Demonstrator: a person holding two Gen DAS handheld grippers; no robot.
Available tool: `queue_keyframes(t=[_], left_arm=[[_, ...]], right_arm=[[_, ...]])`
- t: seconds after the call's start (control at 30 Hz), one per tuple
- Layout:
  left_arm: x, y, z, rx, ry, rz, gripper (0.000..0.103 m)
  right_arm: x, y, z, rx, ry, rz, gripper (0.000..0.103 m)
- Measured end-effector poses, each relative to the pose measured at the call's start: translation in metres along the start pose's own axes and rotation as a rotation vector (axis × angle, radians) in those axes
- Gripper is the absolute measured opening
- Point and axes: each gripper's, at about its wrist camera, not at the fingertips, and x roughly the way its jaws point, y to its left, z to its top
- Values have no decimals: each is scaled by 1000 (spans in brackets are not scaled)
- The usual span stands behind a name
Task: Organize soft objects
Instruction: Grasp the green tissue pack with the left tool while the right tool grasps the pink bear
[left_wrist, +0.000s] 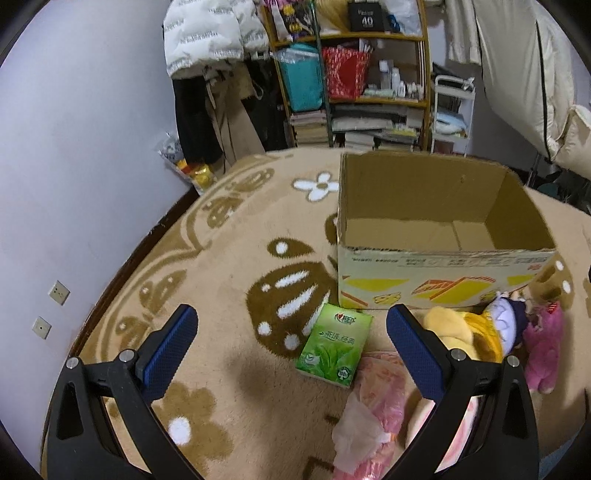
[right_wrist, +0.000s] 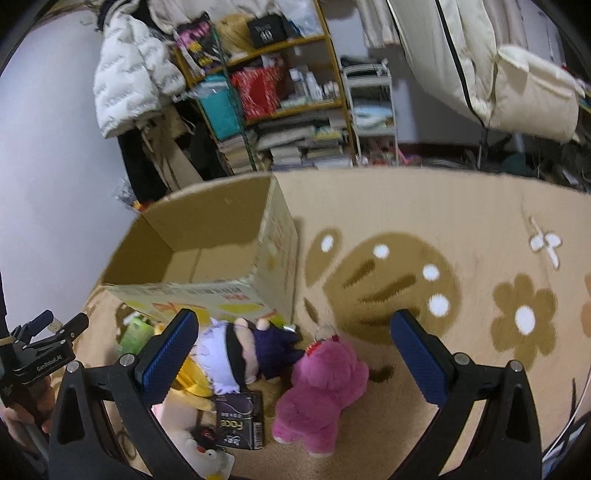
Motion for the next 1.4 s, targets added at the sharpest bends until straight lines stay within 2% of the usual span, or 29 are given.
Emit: queue_keyframes(t=[0.4,0.57,0.7,0.8,0.9,1.13,1.27,1.4], left_arm=[[70,-12,-6,19,167,-25,101],[88,-15,-13,21,230,-37,101],[100,-16,-16,15,260,-60,101],[107,-16,-16,8,268,-72,101],[115,-19,-17,9,284,-87,91],[117,-22,-22,-11,322,-151,56],[112,-17,-23,-32,309,-138,55],[98,-10,-20,-63,275,-131,55]], right_arm=[[58,-23,-15,80,234,-23,100],[78,-24,-22,68,307,-31,91],[87,-28,-25,66,333,-44,86],[90,-35,-27,92,341,-48,78],[93,-43,-27,122,344,-44,71],[103,-52,-31,139,361,-58,63],[107,-42,-30,124,346,-59,58],[92,-33,-24,109,307,-45,57]])
